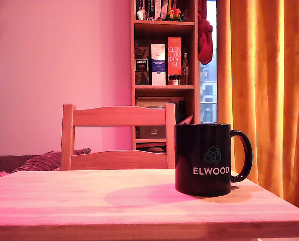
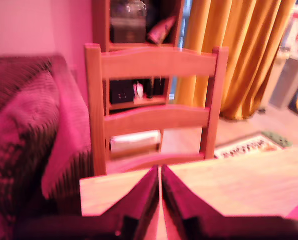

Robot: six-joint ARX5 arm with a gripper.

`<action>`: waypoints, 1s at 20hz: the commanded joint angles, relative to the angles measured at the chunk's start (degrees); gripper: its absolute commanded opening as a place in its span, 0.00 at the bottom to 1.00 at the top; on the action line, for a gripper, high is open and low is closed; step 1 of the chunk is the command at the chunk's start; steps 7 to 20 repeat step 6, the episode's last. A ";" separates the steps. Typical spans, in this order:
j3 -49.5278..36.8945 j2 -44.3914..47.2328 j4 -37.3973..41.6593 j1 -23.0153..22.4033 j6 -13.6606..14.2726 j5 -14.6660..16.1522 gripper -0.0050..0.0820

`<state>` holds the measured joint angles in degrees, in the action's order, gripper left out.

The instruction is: Pick up the coffee capsules on the table and drop them inside the coffee cup

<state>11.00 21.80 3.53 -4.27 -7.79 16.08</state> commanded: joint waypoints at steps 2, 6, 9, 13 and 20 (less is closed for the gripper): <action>-1.16 -7.72 -4.72 0.04 -0.46 -0.11 0.03; -1.16 -15.72 -10.03 0.04 -1.42 -0.42 0.03; -1.16 -15.72 -10.03 0.04 -1.42 -0.42 0.03; -1.16 -15.72 -10.03 0.04 -1.42 -0.42 0.03; -1.16 -15.72 -10.03 0.04 -1.42 -0.42 0.03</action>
